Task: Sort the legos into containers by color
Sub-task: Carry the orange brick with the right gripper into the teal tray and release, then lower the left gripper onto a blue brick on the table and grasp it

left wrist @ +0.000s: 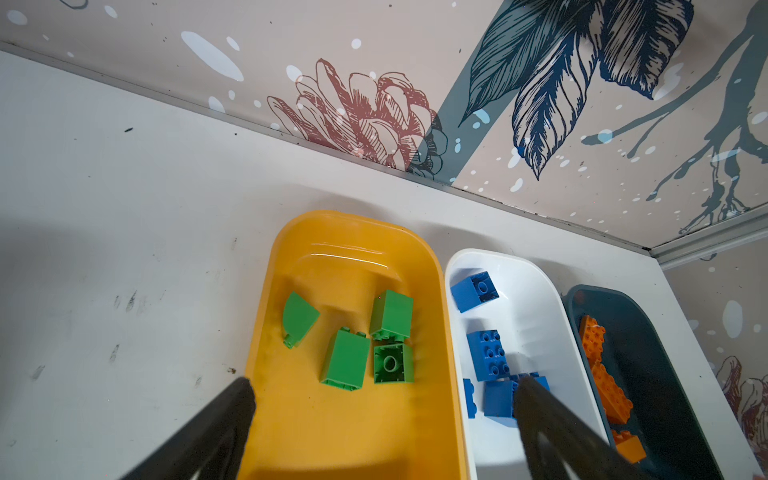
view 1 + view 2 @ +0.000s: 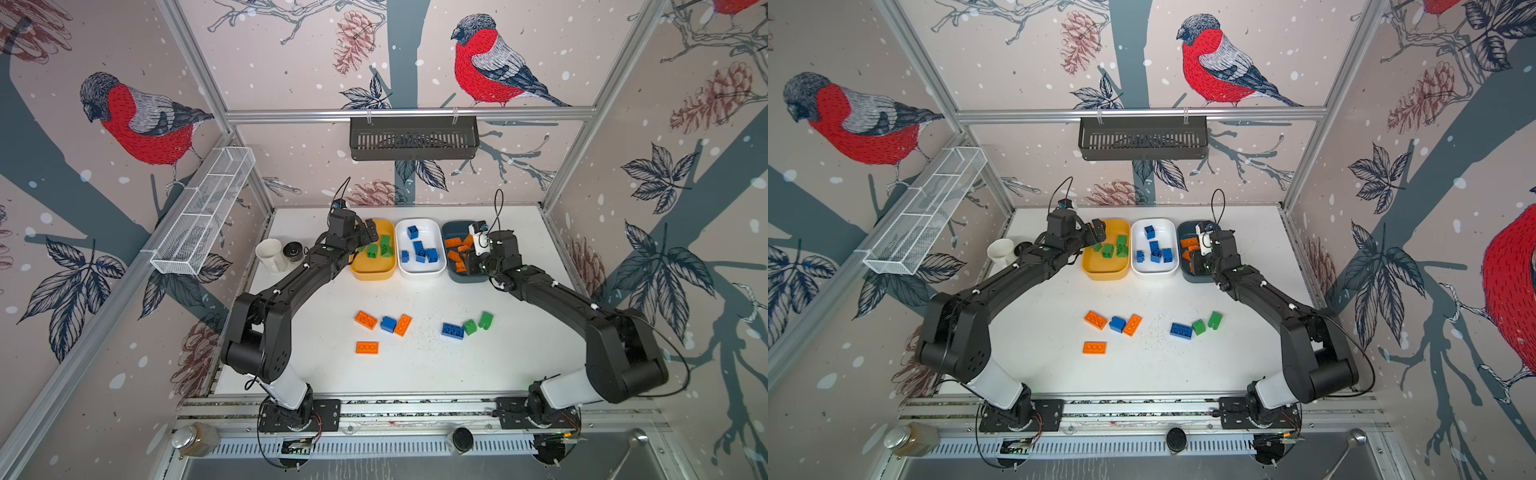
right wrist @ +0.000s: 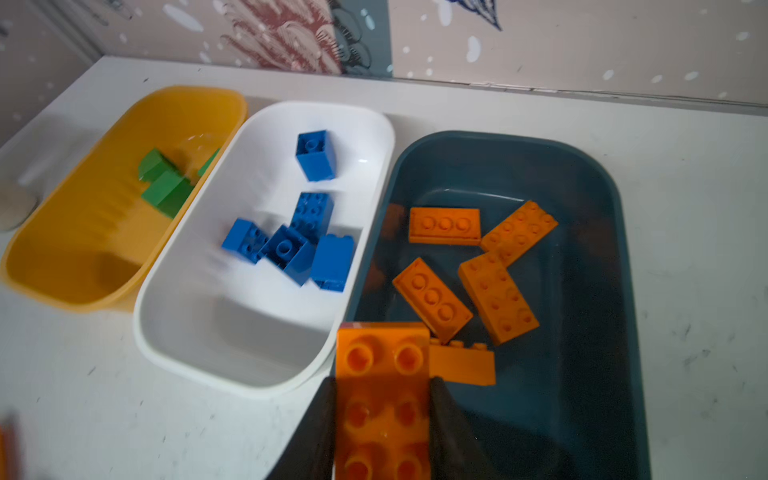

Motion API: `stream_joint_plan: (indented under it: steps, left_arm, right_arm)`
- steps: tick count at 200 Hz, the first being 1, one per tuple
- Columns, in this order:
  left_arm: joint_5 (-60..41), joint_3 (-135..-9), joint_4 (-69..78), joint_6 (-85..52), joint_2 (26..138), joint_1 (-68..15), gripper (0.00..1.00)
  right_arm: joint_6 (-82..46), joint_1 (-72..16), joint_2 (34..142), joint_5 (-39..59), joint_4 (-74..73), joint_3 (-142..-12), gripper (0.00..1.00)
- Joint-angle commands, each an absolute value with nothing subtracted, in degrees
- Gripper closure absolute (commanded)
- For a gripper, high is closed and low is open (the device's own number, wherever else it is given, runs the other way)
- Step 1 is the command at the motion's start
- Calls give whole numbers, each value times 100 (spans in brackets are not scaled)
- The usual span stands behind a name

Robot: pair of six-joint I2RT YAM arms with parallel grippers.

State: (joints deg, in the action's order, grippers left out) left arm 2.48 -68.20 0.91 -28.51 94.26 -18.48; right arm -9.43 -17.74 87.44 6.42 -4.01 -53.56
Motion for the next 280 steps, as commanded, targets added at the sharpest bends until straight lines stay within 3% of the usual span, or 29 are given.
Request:
stream_joint_plan:
  steps: [1, 61, 124, 173, 180, 245, 280]
  left_arm:
    - [-301, -7006, -222, -2815, 9560, -1836, 3]
    - [-539, -6943, -740, -2729, 9580, -1867, 5]
    - [177, -6901, -2000, -2789, 9481, -2443, 5]
    - [-37, -6499, -2496, -3318, 9292, -2928, 12]
    - [-149, -6452, -2585, -3433, 9276, -2944, 13]
    - [-1167, -5768, -3067, -4535, 8920, -3399, 20]
    - [-1201, -5548, -3216, -4890, 8923, -3463, 25]
  right_arm:
    - [-1447, -1674, 9233, 217, -293, -5831, 71]
    - [-1479, -1783, 10294, -877, 236, -6974, 63]
    - [-1239, -2288, 10298, -1426, 263, -7116, 26]
    - [-1116, -2749, 9993, -1493, 1, -6850, 13]
    - [-1110, -2792, 9947, -1469, -26, -6800, 0]
    - [-1474, -2926, 9610, -1709, -345, -6363, 1]
    - [-1415, -2949, 9399, -1749, -527, -6102, 1]
